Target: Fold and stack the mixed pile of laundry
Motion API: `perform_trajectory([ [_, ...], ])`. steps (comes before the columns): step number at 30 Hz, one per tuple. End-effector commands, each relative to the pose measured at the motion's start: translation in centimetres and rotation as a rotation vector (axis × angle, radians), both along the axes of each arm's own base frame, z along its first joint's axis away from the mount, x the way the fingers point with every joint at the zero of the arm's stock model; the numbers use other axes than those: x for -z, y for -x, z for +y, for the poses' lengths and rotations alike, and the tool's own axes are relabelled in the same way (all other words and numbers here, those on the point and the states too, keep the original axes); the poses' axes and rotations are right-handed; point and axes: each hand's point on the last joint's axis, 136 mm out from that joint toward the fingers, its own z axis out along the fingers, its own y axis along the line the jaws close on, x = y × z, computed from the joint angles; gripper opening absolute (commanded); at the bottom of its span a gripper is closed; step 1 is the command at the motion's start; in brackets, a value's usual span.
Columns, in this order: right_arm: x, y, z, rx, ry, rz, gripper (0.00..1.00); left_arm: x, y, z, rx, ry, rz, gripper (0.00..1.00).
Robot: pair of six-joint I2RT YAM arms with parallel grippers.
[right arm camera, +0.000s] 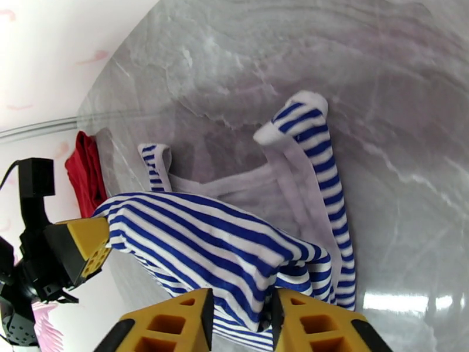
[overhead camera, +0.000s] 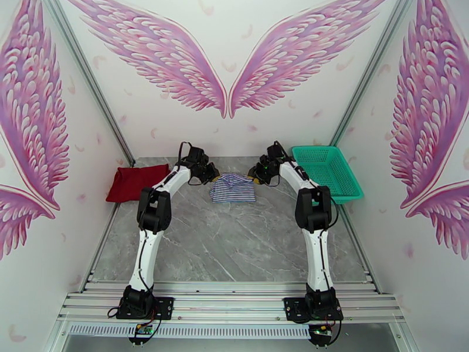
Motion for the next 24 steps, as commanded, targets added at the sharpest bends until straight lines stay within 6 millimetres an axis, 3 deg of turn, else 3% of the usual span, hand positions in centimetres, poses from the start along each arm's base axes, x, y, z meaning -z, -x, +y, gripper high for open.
perform_trajectory([
  [1, -2.0, -3.4, 0.4, 0.028, -0.094, -0.124, 0.45, -2.4, -3.8, 0.7, -0.066, 0.083, -0.123, 0.23],
  [5, -2.9, -4.7, 0.6, 0.040, -0.135, -0.171, 0.55, -3.0, -5.6, 2.3, -0.133, 0.130, -0.165, 0.28],
  [8, -3.2, -4.5, 0.3, 0.037, -0.100, -0.178, 0.56, -3.5, -5.7, 3.0, -0.133, 0.118, -0.179, 0.35],
  [14, -5.2, -1.3, -0.2, -0.082, 0.147, -0.288, 0.56, -3.5, -2.0, 5.9, -0.058, -0.123, -0.118, 0.43],
  [19, -5.5, 3.1, 3.6, -0.373, 0.440, -0.497, 0.63, -2.4, 0.8, 8.5, -0.008, -0.135, -0.096, 0.46],
  [24, -3.9, 8.2, 10.4, -0.738, 0.594, -0.805, 0.69, -1.3, 2.4, 10.0, 0.009, -0.134, -0.084, 0.47],
])
